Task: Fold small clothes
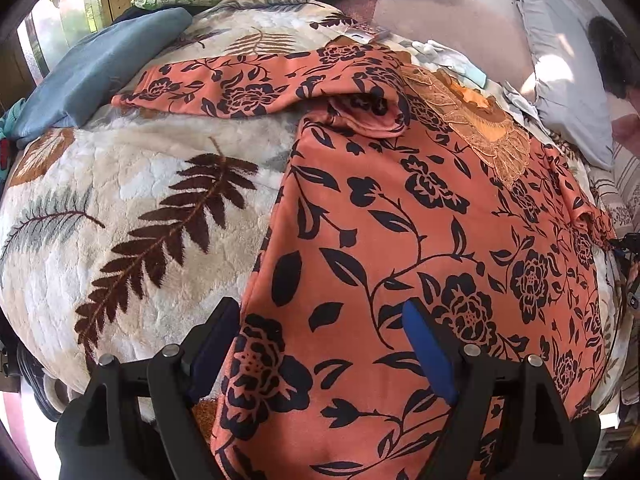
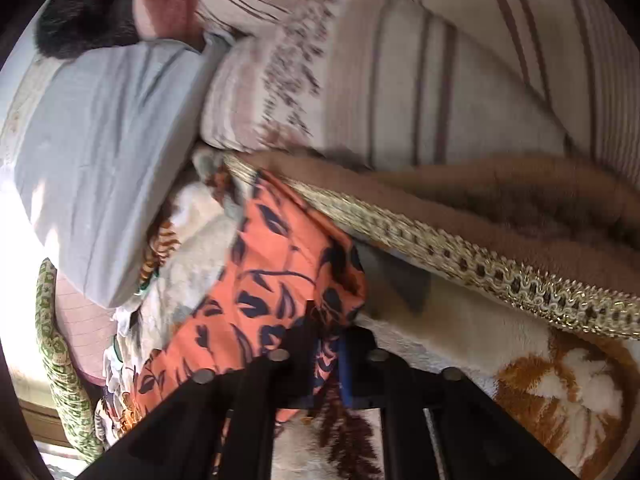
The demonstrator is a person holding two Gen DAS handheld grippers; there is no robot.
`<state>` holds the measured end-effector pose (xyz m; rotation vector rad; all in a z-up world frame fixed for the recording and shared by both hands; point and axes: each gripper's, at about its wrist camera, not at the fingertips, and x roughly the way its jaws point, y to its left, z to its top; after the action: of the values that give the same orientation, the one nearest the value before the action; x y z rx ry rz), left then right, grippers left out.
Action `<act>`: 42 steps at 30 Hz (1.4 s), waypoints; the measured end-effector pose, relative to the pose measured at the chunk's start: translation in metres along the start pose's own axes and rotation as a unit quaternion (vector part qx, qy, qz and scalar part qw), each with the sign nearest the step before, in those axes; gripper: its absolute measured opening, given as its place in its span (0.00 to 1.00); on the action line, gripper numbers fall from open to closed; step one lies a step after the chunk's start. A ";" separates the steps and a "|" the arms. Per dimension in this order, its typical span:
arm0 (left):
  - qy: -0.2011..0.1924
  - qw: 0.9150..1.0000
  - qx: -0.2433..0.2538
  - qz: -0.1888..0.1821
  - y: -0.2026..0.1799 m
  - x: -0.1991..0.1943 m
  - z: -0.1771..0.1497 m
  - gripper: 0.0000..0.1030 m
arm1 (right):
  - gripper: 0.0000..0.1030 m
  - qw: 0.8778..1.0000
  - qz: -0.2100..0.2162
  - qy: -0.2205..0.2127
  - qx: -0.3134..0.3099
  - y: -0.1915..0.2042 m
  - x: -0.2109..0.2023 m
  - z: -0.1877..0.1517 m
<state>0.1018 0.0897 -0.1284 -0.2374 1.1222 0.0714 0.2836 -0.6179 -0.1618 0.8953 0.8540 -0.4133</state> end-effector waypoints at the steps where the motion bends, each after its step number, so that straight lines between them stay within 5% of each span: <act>1: -0.002 1.000 -0.003 -0.002 0.003 -0.001 -0.001 0.81 | 0.07 1.000 0.003 -0.011 -0.014 0.010 -0.006 -0.001; 5: -0.011 1.000 -0.026 -0.012 0.019 -0.003 -0.003 0.81 | 0.07 0.994 0.044 -0.041 -0.096 0.077 -0.038 -0.012; 8: -0.014 0.998 -0.048 -0.027 0.031 -0.005 -0.005 0.81 | 0.07 0.977 0.108 -0.055 -0.177 0.156 -0.069 -0.046; 13: -0.029 0.997 -0.061 -0.033 0.049 -0.016 -0.010 0.81 | 0.07 0.931 0.220 -0.019 -0.291 0.278 -0.095 -0.164; 18: -0.028 0.995 -0.091 -0.030 0.075 -0.022 -0.015 0.81 | 0.11 0.902 0.241 0.088 -0.346 0.330 -0.042 -0.302; 20: -0.023 0.994 -0.101 -0.027 0.082 -0.022 -0.016 0.81 | 0.35 0.875 0.217 0.166 -0.400 0.341 -0.002 -0.362; 21: -0.019 0.994 -0.103 -0.027 0.083 -0.022 -0.017 0.81 | 0.71 0.868 0.194 0.185 -0.419 0.336 0.010 -0.387; 23: -0.019 0.994 -0.101 -0.028 0.083 -0.022 -0.017 0.81 | 0.77 0.862 0.188 0.203 -0.424 0.320 0.024 -0.408; 26: -0.018 0.996 -0.087 -0.027 0.074 -0.019 -0.016 0.81 | 0.77 0.874 0.228 0.204 -0.377 0.284 0.011 -0.391; 29: -0.016 0.997 -0.070 -0.036 0.058 -0.015 -0.010 0.81 | 0.77 0.905 0.251 0.182 -0.291 0.240 -0.010 -0.336; 33: -0.019 0.998 -0.049 -0.043 0.034 -0.013 -0.004 0.81 | 0.77 0.950 0.242 0.168 -0.101 0.151 0.000 -0.245; 37: -0.018 0.998 -0.021 -0.053 0.008 -0.010 0.011 0.81 | 0.76 0.956 0.217 0.198 -0.002 0.090 0.031 -0.208; 42: -0.044 0.996 -0.007 -0.076 -0.022 -0.001 0.061 0.81 | 0.76 0.950 0.230 0.194 -0.079 0.107 0.021 -0.216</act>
<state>0.1592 0.0823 -0.0995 -0.3273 1.0135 -0.0451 0.2632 -0.3793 -0.1966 1.0070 0.9843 0.2446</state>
